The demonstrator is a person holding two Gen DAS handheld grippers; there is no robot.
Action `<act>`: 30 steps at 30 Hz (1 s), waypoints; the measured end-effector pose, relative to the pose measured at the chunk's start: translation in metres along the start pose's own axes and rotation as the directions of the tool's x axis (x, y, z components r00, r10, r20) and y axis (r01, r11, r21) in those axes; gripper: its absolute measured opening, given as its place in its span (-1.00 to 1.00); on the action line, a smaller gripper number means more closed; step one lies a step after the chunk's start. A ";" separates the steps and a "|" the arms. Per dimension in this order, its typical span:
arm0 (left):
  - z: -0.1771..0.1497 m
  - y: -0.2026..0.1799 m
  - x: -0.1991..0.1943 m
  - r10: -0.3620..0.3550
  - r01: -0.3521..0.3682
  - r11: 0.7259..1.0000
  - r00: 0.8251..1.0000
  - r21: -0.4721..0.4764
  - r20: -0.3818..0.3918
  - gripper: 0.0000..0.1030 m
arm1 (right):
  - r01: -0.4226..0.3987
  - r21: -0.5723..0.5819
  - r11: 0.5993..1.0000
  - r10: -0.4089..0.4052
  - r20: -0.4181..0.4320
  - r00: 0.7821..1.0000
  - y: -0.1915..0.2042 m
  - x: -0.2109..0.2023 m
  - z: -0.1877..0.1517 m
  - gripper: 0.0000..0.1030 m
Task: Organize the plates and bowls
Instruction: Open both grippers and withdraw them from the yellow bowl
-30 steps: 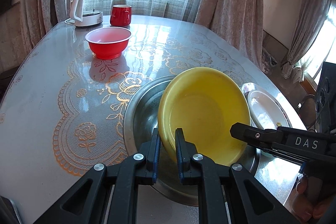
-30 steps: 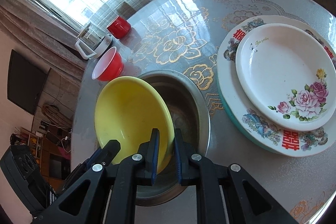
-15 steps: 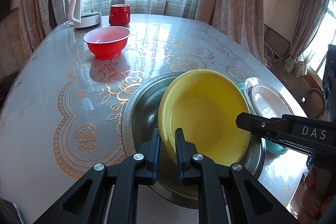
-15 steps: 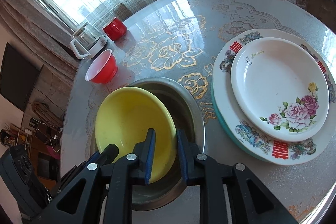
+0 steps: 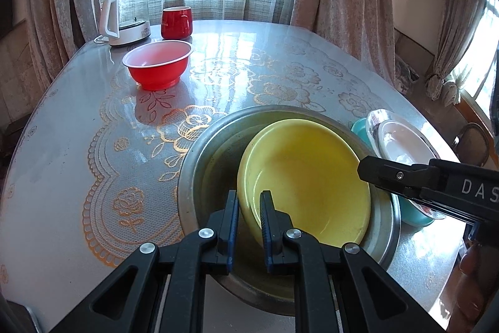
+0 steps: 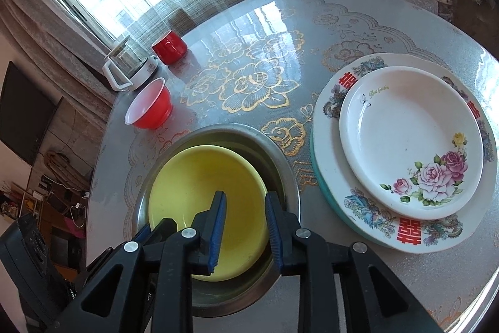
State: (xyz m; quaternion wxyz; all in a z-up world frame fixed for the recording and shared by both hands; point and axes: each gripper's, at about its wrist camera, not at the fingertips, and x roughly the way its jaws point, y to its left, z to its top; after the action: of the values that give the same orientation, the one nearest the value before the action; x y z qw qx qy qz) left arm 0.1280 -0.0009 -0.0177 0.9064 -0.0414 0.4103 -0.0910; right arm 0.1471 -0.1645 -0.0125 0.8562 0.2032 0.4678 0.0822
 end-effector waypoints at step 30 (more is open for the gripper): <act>0.023 0.036 -0.015 -0.009 0.026 0.980 0.996 -0.196 0.090 0.05 | -0.060 -0.009 0.998 0.060 0.015 0.998 -0.002 -0.008 -0.003 -0.47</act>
State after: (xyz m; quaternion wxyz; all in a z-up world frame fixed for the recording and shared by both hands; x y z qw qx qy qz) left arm 0.1403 0.0373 0.0028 0.9144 -0.1384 0.3762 -0.0559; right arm 0.1400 -0.1685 -0.0085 0.8579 0.2140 0.4544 0.1083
